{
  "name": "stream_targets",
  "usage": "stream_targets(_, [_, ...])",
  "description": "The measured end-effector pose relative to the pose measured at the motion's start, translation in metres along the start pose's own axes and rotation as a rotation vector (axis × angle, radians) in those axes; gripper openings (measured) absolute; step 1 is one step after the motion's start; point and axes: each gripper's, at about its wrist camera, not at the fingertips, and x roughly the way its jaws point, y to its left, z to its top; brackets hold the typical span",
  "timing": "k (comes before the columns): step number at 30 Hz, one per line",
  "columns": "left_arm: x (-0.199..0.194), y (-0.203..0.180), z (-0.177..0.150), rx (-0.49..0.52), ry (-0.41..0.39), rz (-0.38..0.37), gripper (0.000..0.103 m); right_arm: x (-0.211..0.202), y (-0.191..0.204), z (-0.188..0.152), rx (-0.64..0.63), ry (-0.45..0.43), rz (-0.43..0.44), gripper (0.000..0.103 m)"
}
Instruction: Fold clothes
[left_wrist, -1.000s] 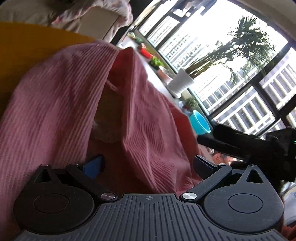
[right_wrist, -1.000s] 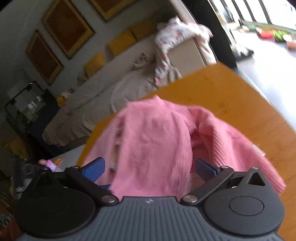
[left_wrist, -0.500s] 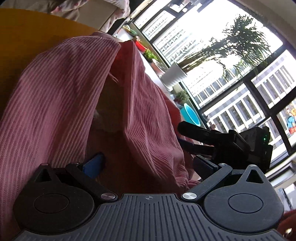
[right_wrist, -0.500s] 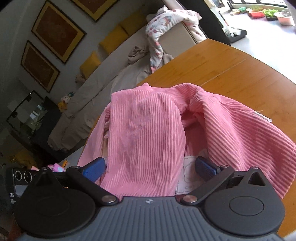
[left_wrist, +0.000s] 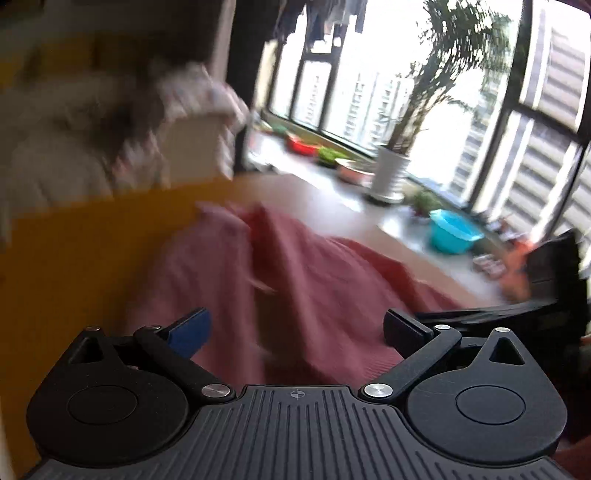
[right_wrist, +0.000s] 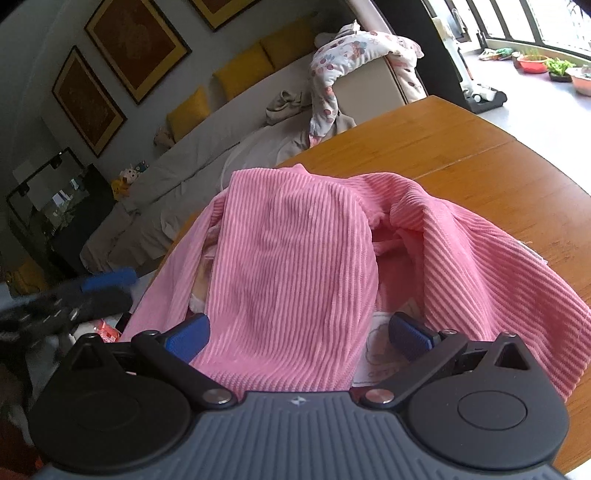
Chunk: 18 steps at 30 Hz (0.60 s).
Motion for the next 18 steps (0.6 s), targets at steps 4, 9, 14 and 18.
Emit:
stream_targets(4, [-0.001,-0.001,0.003,0.025,0.005,0.092,0.091,0.001,0.006,-0.005,-0.037,-0.013,-0.029,0.103])
stream_targets(9, [-0.007,-0.005,-0.007,0.018,0.027,0.090,0.092,0.004,0.020,-0.012,-0.088,-0.033,-0.095,0.103])
stream_targets(14, [0.016,0.000,-0.015,0.061,0.082,0.117,0.093,0.006,0.024,-0.011,-0.149,0.003,-0.106,0.103])
stream_targets(18, [0.041,0.004,-0.022,0.187,0.106,0.230,0.054,0.006,0.025,-0.012,-0.185,0.016,-0.102,0.103])
